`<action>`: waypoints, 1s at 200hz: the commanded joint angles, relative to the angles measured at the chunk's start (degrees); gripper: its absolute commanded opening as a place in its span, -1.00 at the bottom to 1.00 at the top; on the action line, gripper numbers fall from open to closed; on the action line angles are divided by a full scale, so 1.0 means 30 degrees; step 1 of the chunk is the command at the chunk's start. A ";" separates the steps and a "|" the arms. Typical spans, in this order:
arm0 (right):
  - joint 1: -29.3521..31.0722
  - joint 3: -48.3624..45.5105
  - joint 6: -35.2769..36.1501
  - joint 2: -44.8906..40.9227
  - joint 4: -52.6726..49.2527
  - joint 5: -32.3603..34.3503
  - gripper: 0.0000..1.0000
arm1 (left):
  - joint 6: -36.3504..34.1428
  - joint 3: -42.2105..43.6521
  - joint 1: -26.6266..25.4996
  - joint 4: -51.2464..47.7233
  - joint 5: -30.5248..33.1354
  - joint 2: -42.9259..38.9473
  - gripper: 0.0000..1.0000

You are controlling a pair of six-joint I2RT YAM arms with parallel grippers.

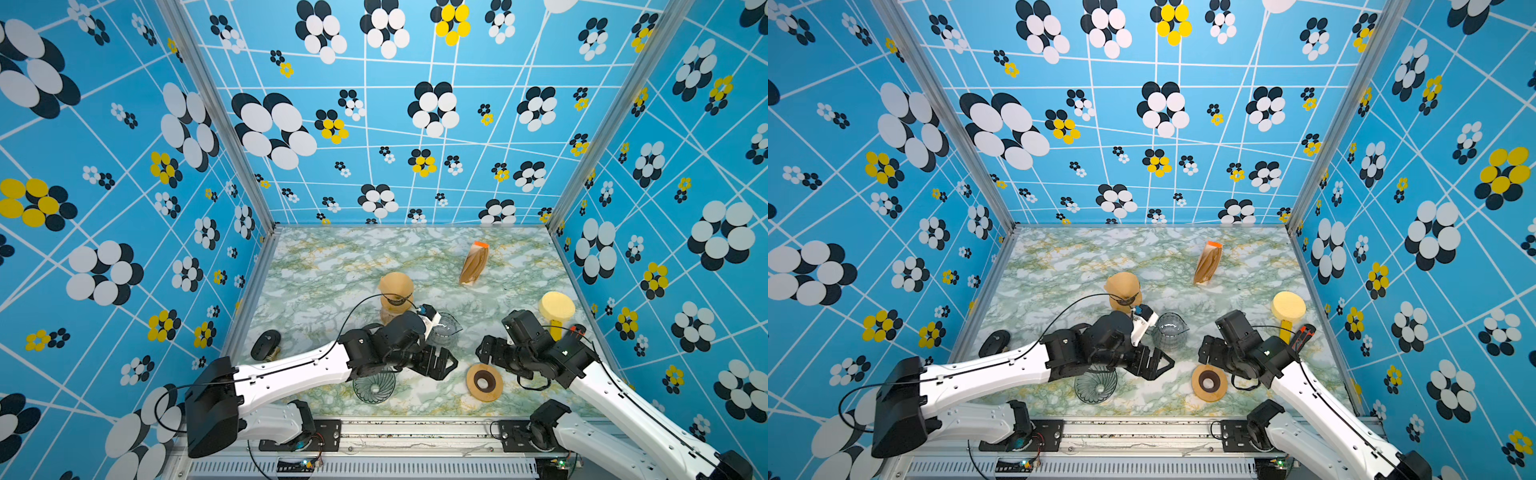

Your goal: Place the coffee filter in the dripper

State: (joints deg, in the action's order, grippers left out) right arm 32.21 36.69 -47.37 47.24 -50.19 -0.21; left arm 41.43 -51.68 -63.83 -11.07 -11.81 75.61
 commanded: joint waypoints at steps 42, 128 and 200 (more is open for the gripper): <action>-0.0160 -0.2954 -0.2686 0.0543 0.0640 0.0731 0.92 | 0.1276 -0.1301 -0.0723 0.2303 0.0142 0.1739 0.98; -0.0178 -0.4825 -0.2577 0.0442 0.3112 -0.1245 0.35 | 0.1455 -0.1431 -0.1032 0.2461 0.0151 0.2098 0.98; -0.0137 -0.4066 -0.1921 0.0267 0.3058 -0.1777 0.02 | 0.1183 -0.1660 -0.1018 0.2001 0.0378 0.2237 0.98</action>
State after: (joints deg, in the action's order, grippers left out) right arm 31.94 22.76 -54.65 48.64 -41.28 -4.47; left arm 45.87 -54.50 -66.78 -4.29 -11.49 81.34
